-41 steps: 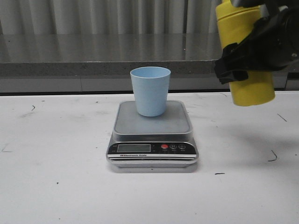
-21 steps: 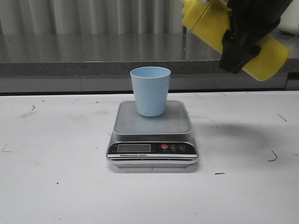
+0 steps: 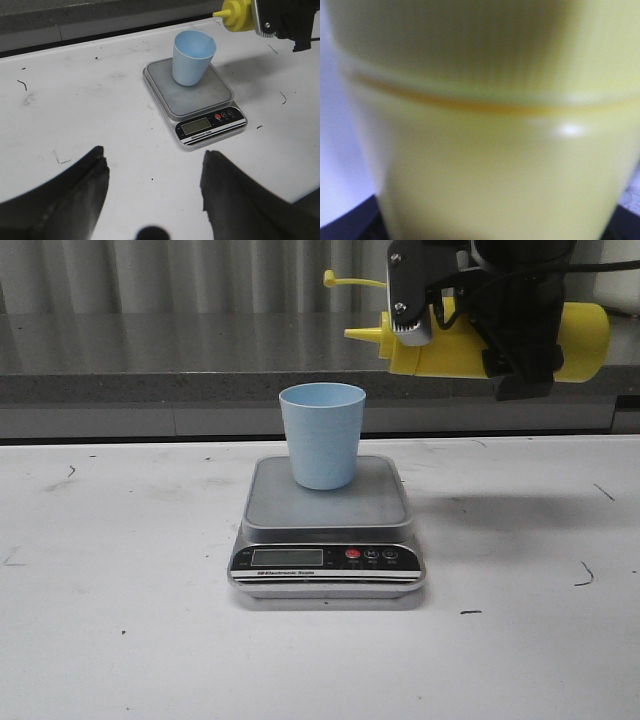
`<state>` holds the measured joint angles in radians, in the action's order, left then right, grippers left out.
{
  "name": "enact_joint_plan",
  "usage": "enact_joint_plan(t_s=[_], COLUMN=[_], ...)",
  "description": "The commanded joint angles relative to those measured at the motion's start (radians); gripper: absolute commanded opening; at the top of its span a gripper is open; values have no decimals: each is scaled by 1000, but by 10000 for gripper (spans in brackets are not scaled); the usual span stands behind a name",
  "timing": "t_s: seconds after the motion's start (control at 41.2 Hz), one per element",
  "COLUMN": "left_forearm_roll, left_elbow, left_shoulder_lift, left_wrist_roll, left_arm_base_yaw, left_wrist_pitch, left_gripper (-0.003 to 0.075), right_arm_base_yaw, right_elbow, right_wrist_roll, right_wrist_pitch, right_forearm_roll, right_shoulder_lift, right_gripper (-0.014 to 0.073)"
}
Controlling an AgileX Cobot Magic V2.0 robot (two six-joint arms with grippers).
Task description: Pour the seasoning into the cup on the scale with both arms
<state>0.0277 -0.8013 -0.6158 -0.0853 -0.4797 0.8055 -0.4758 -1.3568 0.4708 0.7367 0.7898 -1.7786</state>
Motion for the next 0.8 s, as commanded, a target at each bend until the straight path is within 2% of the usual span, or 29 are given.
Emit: enact_joint_plan(t_s=[0.0, 0.17, 0.316, 0.68, 0.777], left_forearm_roll=[8, 8, 8, 8, 8], left_elbow=[-28, -28, -28, -28, -28], left_shoulder_lift=[-2, -2, -2, -2, -2], left_wrist_roll=[-3, -3, -3, -3, -3], left_arm_base_yaw=[2, 2, 2, 2, 2], left_wrist_pitch=[-67, -67, -67, -67, -67], left_gripper=[407, 407, 407, 407, 407], right_arm_base_yaw=[-8, -16, -16, -16, -16], right_elbow=[-38, -38, -38, -38, -38], right_wrist_roll=[-42, -42, -42, -49, -147], right_wrist_pitch=[-6, -36, -58, -80, -64], right_forearm_roll=[203, 367, 453, 451, 414], right_shoulder_lift=[49, 47, 47, 47, 47], right_gripper=[414, 414, 414, 414, 414])
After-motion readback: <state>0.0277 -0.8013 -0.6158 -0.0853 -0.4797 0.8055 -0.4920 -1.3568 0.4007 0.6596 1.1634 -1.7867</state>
